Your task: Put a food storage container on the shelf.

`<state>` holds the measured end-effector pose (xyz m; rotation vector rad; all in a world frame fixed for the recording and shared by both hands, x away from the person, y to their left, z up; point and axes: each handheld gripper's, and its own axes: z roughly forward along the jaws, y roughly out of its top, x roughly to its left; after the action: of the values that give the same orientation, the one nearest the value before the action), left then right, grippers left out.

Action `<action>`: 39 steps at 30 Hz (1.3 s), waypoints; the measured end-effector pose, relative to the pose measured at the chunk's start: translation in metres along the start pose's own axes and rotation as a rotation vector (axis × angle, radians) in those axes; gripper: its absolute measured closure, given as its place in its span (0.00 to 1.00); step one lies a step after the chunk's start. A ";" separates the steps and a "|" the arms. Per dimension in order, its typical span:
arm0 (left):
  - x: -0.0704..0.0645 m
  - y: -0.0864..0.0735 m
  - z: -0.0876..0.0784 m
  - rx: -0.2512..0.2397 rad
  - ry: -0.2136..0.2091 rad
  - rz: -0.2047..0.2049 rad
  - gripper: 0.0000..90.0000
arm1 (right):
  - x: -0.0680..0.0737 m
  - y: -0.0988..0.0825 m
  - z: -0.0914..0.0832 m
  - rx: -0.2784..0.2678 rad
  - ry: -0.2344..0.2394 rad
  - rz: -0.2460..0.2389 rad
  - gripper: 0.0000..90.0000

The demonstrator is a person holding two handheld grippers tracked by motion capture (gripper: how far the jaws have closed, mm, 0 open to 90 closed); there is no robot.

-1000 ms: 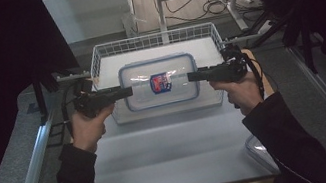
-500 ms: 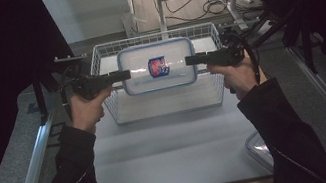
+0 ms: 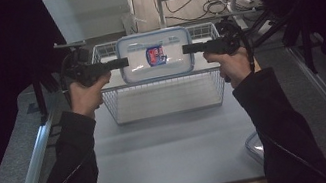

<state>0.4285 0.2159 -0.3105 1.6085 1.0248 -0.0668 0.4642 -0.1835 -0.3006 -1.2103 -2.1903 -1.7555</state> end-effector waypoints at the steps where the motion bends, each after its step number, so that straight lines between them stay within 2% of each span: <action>1: 0.001 0.001 0.001 -0.002 0.001 -0.004 0.60 | -0.001 0.002 0.000 0.000 -0.002 0.001 0.57; 12: 0.017 0.000 0.007 0.003 0.007 -0.038 0.60 | -0.010 0.009 0.013 0.022 -0.017 0.025 0.57; 17: 0.018 0.000 0.009 -0.005 0.006 -0.041 0.59 | -0.014 0.009 0.014 0.023 -0.009 0.039 0.57; 24: 0.016 0.003 0.012 0.007 0.036 -0.008 0.58 | -0.018 0.009 0.014 0.015 -0.008 0.046 0.57; 28: 0.015 0.005 0.014 0.014 0.048 -0.005 0.57 | -0.019 0.009 0.014 0.008 -0.009 0.054 0.57; 39: 0.013 0.001 0.016 -0.005 0.069 0.035 0.54 | -0.017 0.007 0.017 -0.022 -0.045 0.027 0.53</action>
<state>0.4445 0.2102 -0.3219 1.6337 1.0484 0.0151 0.4872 -0.1771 -0.3094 -1.2900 -2.1744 -1.7632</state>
